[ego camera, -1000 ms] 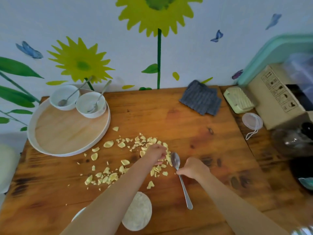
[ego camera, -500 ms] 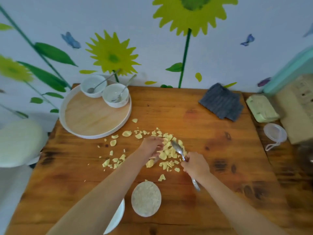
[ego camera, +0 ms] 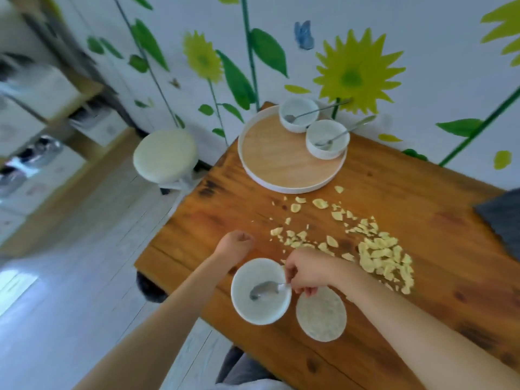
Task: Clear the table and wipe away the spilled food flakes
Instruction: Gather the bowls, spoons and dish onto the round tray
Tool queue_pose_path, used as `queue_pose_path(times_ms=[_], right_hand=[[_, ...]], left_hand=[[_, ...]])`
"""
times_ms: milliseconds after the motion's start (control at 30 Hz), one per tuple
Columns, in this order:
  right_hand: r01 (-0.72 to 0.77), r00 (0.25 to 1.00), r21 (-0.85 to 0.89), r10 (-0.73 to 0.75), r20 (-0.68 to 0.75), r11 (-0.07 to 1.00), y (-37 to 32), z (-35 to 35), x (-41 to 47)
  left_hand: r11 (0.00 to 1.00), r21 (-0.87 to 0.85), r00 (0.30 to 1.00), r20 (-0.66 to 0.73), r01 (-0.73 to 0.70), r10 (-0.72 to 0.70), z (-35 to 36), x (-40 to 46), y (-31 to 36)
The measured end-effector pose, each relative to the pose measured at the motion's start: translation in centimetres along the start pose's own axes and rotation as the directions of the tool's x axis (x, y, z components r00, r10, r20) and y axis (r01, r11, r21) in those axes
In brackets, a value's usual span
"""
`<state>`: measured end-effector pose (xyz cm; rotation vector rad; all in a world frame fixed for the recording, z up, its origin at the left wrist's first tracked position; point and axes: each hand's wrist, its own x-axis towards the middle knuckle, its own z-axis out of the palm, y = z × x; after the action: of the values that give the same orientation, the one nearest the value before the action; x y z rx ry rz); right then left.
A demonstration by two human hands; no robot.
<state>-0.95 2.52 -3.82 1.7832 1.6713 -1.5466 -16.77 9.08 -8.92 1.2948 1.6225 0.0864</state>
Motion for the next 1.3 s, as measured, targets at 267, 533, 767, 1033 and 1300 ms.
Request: queue_pose_path(times_ms=[267,533,767,1033,1300], right_hand=[[-0.064,0.997,-0.115,0.068,0.024,0.991,-1.8,0.8,1.6],[-0.103,0.994,-0.131,0.096,-0.056,0.986,-1.0,1.2,1.7],[-0.126,0.936,-0.452,-0.045,-0.348,0.883,-2.2,-3.1,0.6],[0.048,0.609,-0.385,-0.333,-0.720,0.921,-3.3,-9.9,1.9],[0.295,0.718,0.352,0.036,-0.695,0.888,-4.7,-13.5,6.9]], left_hand=[[0.983,0.170,0.969,0.244,-0.068,0.025,-0.4,-1.7,-1.3],[0.899,0.410,0.975,0.209,-0.156,0.073,0.1,-1.5,-2.0],[0.934,0.337,0.991,0.095,-0.120,0.093,-1.7,1.2,0.9],[0.981,0.108,0.980,-0.103,-0.161,0.172,-6.8,6.9,10.9],[0.996,0.048,0.985,-0.147,-0.079,0.085,-9.0,14.3,15.6]])
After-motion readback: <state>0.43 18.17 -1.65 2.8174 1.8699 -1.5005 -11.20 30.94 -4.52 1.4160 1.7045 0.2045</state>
